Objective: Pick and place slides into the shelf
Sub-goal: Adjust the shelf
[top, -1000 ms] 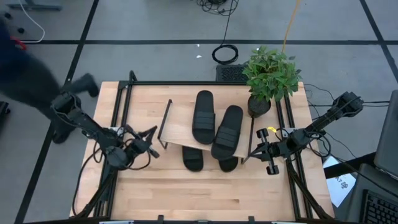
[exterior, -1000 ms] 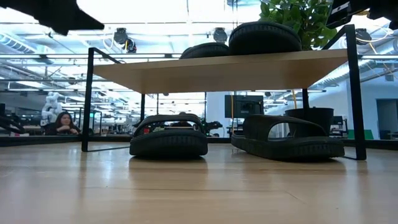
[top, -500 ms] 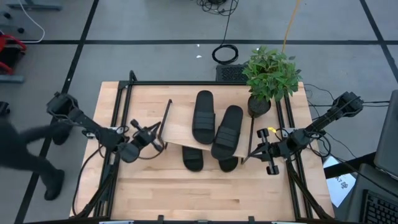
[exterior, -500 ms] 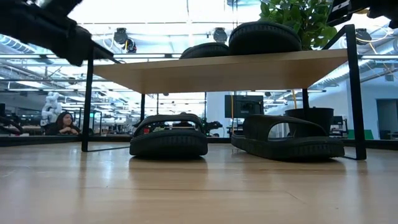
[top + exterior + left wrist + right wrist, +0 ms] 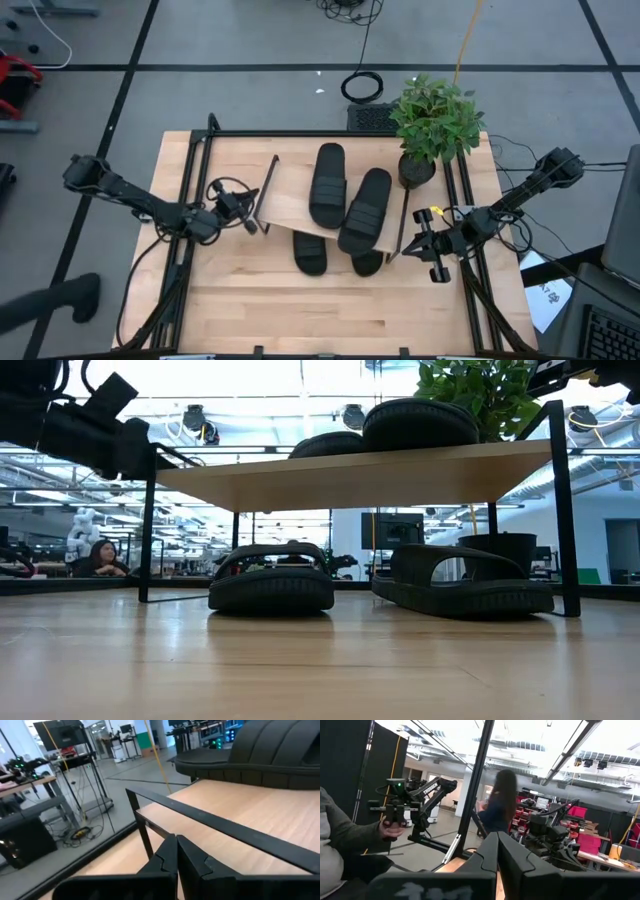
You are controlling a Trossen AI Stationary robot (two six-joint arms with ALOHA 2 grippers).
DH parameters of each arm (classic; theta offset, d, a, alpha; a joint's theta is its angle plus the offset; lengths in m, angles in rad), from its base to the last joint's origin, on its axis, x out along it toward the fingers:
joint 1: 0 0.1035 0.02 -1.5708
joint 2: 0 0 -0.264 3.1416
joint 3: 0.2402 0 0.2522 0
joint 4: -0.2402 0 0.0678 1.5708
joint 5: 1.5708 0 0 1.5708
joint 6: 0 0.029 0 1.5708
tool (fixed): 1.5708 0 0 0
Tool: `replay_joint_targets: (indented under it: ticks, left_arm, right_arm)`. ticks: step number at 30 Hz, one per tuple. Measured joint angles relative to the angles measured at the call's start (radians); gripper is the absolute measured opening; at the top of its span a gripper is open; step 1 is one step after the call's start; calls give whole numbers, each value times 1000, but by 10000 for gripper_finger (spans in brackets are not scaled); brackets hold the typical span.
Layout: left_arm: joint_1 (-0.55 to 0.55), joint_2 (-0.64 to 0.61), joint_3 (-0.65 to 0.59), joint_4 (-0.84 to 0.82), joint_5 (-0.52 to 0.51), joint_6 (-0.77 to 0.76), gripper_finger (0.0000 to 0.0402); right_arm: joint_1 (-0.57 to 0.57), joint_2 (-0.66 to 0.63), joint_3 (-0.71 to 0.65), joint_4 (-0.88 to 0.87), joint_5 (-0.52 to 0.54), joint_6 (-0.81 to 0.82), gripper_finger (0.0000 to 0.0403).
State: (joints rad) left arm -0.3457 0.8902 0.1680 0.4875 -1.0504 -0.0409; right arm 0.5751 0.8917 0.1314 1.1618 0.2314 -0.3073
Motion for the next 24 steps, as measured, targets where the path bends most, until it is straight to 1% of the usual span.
replay_joint_targets:
  ticks: [3,5,11,18,24]
  left_arm:
    - [-2,0,2,-25,4,-32,0]
    - [-7,0,2,-35,27,-37,0]
    - [-20,-2,3,-38,207,-43,0]
    - [-73,-1,4,-37,239,-60,0]
    - [-131,-1,4,-27,290,-74,0]
  right_arm:
    - [0,0,0,1,0,-2,0]
    - [0,0,0,1,1,2,0]
    - [0,0,0,1,1,6,0]
    - [0,0,0,1,2,-1,0]
    - [0,0,0,1,2,0,0]
